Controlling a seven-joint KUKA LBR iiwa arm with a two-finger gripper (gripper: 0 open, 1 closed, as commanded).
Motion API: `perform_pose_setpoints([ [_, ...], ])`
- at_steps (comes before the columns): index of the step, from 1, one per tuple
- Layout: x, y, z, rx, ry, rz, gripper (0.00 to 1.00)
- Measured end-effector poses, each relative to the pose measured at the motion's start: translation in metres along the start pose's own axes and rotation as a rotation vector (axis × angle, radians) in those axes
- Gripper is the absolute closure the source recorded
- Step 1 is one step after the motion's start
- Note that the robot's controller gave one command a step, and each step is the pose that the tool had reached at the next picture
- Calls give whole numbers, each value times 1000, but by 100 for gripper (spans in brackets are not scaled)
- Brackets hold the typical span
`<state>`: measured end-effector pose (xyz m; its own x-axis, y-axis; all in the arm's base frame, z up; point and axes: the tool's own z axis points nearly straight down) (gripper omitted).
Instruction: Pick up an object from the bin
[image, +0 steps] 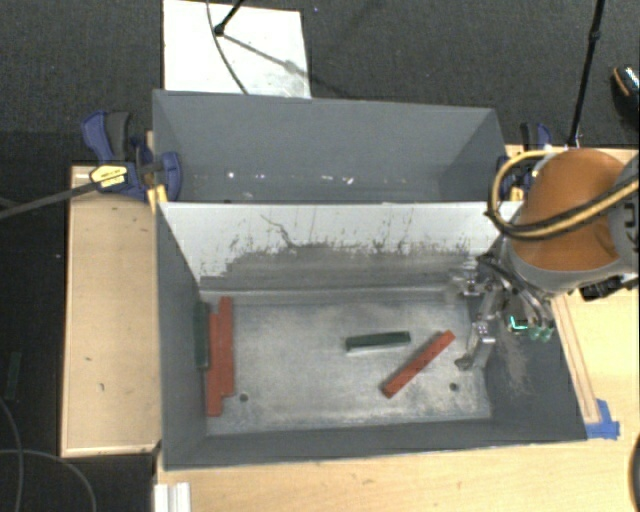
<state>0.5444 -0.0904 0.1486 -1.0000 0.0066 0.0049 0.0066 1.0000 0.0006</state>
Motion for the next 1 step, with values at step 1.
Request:
perform_pose_setpoints([
  [1,12,83,82,-3,0,-69,0],
])
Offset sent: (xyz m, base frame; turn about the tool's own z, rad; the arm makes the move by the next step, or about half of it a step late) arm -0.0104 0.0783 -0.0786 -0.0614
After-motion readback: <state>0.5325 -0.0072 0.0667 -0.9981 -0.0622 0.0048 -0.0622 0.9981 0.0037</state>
